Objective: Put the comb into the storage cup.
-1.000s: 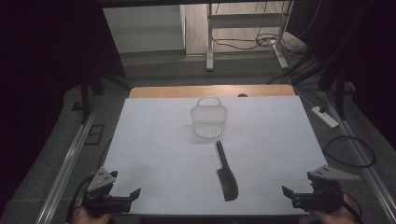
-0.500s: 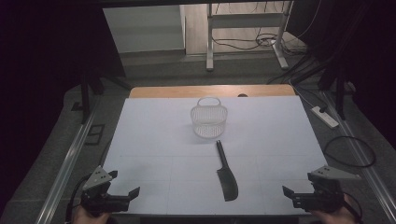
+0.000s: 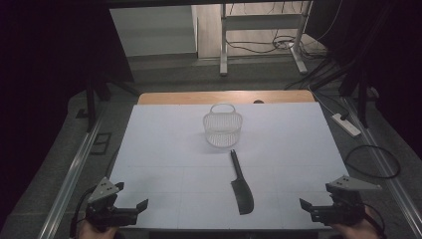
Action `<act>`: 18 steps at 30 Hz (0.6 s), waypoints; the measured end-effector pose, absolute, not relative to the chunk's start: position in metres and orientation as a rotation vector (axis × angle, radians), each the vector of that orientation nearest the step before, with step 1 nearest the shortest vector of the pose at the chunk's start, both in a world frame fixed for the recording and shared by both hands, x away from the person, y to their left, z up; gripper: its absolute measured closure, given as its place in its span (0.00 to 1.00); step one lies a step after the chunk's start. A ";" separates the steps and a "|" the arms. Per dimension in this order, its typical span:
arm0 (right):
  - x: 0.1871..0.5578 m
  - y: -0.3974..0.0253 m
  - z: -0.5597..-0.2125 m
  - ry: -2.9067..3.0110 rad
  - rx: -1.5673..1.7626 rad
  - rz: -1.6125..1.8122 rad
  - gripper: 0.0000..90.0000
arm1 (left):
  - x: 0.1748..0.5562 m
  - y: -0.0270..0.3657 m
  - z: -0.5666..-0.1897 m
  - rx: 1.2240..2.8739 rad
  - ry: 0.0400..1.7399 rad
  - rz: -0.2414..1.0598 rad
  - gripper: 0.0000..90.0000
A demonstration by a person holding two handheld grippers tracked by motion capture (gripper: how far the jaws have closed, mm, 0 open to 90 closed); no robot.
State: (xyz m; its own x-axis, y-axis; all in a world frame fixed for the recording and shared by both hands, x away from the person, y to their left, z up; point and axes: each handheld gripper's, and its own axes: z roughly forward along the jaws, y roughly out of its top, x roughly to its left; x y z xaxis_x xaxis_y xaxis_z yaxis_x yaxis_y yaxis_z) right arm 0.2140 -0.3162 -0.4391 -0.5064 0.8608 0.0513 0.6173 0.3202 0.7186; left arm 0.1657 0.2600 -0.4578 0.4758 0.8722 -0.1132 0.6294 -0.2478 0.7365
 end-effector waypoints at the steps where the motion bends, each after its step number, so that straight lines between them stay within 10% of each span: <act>1: 0.214 -0.316 -0.439 2.253 1.315 0.995 0.00 | 0.166 0.260 -0.458 1.981 1.242 0.416 0.02; 18: 0.224 -0.306 -0.435 2.337 1.228 1.014 0.00 | 0.167 0.262 -0.458 1.970 1.254 0.395 0.02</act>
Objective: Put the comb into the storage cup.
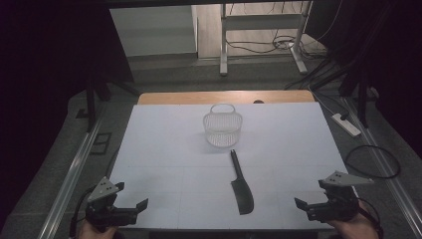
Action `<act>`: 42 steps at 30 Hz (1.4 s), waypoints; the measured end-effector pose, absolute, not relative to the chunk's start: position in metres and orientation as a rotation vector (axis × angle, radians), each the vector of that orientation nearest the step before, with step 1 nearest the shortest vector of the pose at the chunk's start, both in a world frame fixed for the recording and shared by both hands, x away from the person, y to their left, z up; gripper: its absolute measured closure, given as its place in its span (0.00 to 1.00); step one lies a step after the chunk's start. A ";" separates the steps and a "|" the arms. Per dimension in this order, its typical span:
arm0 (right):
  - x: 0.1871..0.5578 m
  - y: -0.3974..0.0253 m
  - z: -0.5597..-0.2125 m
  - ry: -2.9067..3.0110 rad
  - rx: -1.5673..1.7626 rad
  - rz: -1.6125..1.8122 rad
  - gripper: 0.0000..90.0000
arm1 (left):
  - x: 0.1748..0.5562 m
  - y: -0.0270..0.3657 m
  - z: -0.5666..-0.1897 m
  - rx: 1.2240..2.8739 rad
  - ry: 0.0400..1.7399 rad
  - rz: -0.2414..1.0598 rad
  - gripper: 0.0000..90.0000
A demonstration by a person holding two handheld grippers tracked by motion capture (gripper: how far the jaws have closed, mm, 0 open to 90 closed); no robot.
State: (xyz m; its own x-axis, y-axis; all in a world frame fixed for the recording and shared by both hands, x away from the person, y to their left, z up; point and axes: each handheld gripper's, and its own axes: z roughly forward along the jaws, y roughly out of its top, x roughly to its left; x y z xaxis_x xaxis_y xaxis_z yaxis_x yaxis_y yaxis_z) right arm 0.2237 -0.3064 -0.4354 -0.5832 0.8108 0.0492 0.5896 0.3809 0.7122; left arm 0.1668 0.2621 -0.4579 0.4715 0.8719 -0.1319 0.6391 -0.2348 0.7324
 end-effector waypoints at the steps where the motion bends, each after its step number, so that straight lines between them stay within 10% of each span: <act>1: 0.225 -0.306 -0.435 2.337 1.222 1.019 0.00 | 0.167 0.262 -0.458 1.968 1.257 0.395 0.03; 42: 0.264 -0.259 -0.441 2.519 1.041 0.980 0.00 | 0.167 0.263 -0.458 1.966 1.238 0.378 0.01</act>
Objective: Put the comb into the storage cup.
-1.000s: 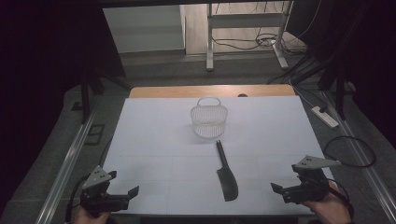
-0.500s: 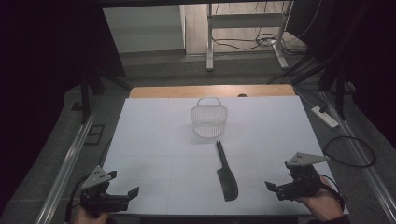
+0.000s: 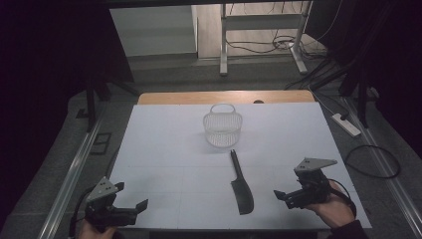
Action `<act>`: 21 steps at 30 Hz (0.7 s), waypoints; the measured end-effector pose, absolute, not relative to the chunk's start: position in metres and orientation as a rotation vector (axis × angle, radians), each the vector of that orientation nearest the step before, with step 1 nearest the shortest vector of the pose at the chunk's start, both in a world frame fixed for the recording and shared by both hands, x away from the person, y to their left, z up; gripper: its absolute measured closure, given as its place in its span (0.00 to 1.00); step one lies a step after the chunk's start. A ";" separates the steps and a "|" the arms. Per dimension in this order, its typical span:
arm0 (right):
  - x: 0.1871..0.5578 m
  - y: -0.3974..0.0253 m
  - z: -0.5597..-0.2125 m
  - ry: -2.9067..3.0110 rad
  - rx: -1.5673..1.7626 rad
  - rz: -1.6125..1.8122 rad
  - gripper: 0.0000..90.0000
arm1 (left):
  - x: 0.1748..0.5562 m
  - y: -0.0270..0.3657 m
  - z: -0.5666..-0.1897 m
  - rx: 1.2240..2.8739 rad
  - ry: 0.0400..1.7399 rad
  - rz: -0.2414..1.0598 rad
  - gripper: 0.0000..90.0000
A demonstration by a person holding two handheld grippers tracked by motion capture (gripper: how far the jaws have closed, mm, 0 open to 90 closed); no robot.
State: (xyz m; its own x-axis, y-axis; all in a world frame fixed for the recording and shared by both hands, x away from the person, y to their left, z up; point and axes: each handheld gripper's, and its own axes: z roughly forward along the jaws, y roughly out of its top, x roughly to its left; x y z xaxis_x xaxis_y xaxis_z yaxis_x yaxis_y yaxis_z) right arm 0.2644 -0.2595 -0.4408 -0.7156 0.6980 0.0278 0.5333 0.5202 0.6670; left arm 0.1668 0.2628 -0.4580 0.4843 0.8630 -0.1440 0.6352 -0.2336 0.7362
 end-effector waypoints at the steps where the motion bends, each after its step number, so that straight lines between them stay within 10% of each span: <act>1: 0.265 -0.258 -0.441 2.521 1.037 0.980 0.00 | 0.167 0.263 -0.458 1.966 1.238 0.378 0.01; 21: 0.283 -0.230 -0.444 2.604 0.977 0.931 0.00 | 0.167 0.263 -0.458 1.963 1.233 0.374 0.00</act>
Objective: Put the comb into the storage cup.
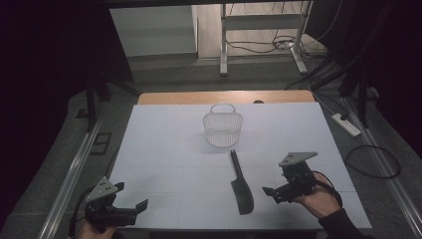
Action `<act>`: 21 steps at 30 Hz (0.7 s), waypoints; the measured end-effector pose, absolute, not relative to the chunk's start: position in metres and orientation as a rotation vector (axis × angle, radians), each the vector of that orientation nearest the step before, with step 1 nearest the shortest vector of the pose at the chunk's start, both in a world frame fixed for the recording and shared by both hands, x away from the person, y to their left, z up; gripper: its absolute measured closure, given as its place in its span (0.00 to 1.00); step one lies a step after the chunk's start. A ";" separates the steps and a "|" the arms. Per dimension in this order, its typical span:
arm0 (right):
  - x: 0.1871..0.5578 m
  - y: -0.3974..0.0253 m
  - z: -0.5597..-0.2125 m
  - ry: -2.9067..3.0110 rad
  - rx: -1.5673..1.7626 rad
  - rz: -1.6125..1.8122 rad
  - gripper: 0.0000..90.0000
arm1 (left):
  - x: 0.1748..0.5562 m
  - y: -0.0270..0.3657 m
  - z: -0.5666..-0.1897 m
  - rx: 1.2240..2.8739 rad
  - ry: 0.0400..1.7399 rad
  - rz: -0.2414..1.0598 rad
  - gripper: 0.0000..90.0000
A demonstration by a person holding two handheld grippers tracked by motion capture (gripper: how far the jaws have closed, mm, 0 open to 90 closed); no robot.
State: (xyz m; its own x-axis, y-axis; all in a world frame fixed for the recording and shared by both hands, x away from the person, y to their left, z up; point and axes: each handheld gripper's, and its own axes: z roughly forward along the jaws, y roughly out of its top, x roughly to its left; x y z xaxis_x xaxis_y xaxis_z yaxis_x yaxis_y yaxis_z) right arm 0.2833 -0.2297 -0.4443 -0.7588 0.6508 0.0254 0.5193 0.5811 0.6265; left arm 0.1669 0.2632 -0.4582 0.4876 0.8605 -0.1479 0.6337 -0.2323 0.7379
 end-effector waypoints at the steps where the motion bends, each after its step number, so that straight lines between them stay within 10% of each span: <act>1: 0.284 -0.228 -0.445 2.607 0.978 0.928 0.00 | 0.167 0.263 -0.458 1.965 1.234 0.374 0.00; 21: 0.305 -0.197 -0.450 2.659 0.927 0.895 0.00 | 0.167 0.263 -0.458 1.964 1.232 0.372 0.00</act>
State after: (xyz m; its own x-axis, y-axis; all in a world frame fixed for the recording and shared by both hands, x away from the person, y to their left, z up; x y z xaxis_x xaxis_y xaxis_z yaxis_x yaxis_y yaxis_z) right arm 0.3050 -0.1973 -0.4501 -0.7877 0.6157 0.0213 0.5034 0.6232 0.5985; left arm 0.1669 0.2634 -0.4582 0.4890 0.8595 -0.1489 0.6335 -0.2326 0.7379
